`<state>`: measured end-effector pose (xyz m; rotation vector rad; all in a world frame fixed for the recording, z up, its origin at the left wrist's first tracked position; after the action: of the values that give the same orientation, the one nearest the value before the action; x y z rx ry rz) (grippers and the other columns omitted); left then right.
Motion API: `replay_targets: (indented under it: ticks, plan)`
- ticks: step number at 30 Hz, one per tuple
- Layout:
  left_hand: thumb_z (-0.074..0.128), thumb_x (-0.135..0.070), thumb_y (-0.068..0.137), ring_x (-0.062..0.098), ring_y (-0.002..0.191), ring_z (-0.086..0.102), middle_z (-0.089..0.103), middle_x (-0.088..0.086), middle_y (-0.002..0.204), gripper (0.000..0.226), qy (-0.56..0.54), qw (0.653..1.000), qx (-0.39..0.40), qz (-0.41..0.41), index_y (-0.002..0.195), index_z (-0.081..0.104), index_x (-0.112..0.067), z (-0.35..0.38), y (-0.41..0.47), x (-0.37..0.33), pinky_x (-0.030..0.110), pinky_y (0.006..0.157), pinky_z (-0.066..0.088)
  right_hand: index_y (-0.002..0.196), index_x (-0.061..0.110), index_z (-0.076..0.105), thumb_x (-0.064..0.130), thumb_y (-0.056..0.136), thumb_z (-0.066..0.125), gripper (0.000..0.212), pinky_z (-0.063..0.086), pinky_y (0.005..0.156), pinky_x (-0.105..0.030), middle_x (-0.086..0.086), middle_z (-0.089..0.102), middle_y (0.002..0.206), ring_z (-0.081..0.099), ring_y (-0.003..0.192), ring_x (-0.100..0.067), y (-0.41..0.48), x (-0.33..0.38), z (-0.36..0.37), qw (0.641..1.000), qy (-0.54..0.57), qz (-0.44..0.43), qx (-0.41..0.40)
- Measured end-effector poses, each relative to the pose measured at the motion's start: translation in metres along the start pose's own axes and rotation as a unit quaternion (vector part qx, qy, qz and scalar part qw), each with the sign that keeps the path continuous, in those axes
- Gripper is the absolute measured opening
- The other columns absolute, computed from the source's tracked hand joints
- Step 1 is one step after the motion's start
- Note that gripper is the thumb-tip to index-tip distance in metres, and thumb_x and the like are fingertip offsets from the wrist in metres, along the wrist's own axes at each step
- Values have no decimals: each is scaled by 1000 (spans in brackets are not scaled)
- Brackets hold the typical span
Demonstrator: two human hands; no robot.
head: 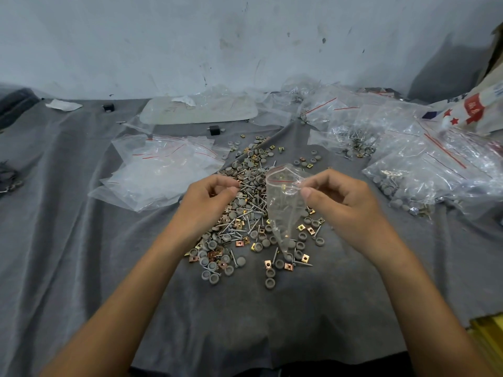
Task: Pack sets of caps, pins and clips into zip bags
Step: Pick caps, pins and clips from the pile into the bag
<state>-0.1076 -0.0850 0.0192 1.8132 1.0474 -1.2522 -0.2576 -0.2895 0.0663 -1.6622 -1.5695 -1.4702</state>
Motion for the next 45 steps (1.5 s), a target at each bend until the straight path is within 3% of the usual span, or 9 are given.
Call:
replay_targets:
  ticks: [4,9,15,20,24,28,35,40,45]
  plan:
    - [63,-22,97,8,85,62,64,-14,89,12,130,991,-17,7,95,69,-32,-8,1,16,33,79,50,80,20,71,20,82,74,4,48,62,-14,0,73,78,60,67,-1,0,3,-4,998,42,3,-45]
    - [60,-21,97,9,84,64,69,-15,94,12,373,924,65,53,92,67,-31,6,-8,24,32,75,52,80,24,69,35,80,70,11,48,60,-37,-4,70,76,57,64,-12,0,-6,-10,997,-52,16,-63]
    - [60,-36,98,16,93,53,58,-6,98,13,465,876,74,106,103,64,-24,31,-5,28,32,75,41,85,33,66,50,79,64,18,54,62,-43,5,67,73,62,64,-20,-3,-5,-5,991,-129,-9,-44]
    - [61,-47,96,22,103,59,61,-1,106,28,537,833,81,108,109,65,-23,39,2,27,36,82,44,83,30,69,32,89,73,8,56,65,-47,7,68,75,66,68,-20,-4,-3,-3,990,-143,-14,-18]
    - [60,-43,97,24,106,59,62,1,111,26,557,818,80,119,112,66,-22,42,3,28,37,84,45,82,32,68,28,89,72,10,55,68,-39,10,69,75,65,71,-12,-5,-2,-1,987,-158,-13,-9]
    - [60,-36,95,21,98,56,55,-3,97,16,539,828,98,121,99,62,-21,42,2,29,31,72,37,84,30,68,28,90,71,7,51,70,-31,13,69,79,64,77,-8,-6,-1,-1,981,-191,-23,-4]
    - [62,-37,97,14,83,52,52,-11,86,13,434,891,101,82,91,59,-27,32,-2,31,31,68,35,86,29,68,27,92,70,7,45,70,-19,19,67,82,62,82,-2,-6,-2,2,976,-217,-33,12]
    - [59,-39,99,12,69,60,64,-7,74,14,334,936,92,68,88,60,-29,19,-5,22,30,62,43,83,29,67,25,91,71,10,47,71,-25,15,67,81,62,79,-6,-6,0,6,974,-222,-36,17]
    - [62,-31,99,9,64,53,66,8,79,13,121,988,89,47,87,63,-26,6,-9,1,30,63,44,85,26,68,28,91,69,6,50,75,-30,15,66,83,62,83,-6,-7,3,14,975,-216,-40,43]
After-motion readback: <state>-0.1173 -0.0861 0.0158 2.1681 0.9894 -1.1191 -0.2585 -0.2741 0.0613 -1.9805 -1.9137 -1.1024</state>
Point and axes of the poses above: each hand's wrist, its own y-axis towards the middle knuckle, its own z-axis out of the palm, x = y × z, the point moved 5 cm from there along y, towards the middle knuckle
